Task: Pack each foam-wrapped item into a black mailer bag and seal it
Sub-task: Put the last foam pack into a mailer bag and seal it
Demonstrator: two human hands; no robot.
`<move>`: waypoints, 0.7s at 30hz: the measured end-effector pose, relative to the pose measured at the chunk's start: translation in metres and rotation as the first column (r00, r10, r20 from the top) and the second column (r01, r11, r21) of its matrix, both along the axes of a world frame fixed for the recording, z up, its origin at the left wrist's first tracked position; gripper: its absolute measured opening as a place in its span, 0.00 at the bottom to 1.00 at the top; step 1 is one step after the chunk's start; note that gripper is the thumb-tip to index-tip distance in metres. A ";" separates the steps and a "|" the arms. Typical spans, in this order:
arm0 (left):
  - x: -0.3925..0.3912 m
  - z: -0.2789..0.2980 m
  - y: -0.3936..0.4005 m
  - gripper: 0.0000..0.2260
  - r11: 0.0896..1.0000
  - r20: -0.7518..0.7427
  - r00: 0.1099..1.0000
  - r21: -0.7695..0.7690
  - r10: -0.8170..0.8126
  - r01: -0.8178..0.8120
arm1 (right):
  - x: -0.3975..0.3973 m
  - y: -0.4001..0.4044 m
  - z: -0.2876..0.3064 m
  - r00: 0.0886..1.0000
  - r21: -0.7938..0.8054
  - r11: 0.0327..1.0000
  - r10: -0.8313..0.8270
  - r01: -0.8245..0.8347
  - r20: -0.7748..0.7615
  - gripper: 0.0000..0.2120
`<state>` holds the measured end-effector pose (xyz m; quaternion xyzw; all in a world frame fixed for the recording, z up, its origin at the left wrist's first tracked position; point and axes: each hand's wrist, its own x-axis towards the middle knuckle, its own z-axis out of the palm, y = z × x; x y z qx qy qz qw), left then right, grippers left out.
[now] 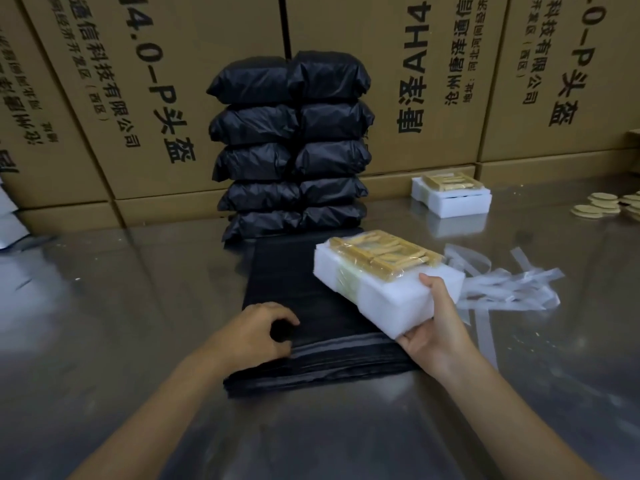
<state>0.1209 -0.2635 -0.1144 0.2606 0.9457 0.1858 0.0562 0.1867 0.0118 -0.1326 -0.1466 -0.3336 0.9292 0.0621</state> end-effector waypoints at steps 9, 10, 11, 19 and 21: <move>0.018 -0.003 -0.002 0.13 0.965 -0.469 0.869 -0.262 -0.157 0.033 | 0.004 -0.001 0.001 0.997 0.092 0.994 0.068 -0.064 -0.041 0.23; 0.017 -0.006 -0.005 0.13 0.977 -0.483 0.864 -0.209 -0.144 0.046 | 0.005 -0.001 0.001 0.997 0.090 0.994 0.067 -0.063 -0.045 0.23; 0.016 -0.009 -0.007 0.12 0.986 -0.475 0.870 -0.152 -0.128 0.062 | 0.006 -0.001 0.000 0.996 0.087 0.994 0.068 -0.064 -0.050 0.23; 0.007 -0.014 -0.016 0.12 0.998 -0.457 0.887 0.041 0.062 -0.048 | 0.012 0.000 0.000 0.996 0.055 0.996 0.067 -0.064 -0.062 0.24; 0.007 -0.016 -0.019 0.13 0.997 -0.390 0.919 0.075 0.054 -0.027 | 0.014 0.000 0.000 0.996 0.039 0.997 0.063 -0.061 -0.063 0.24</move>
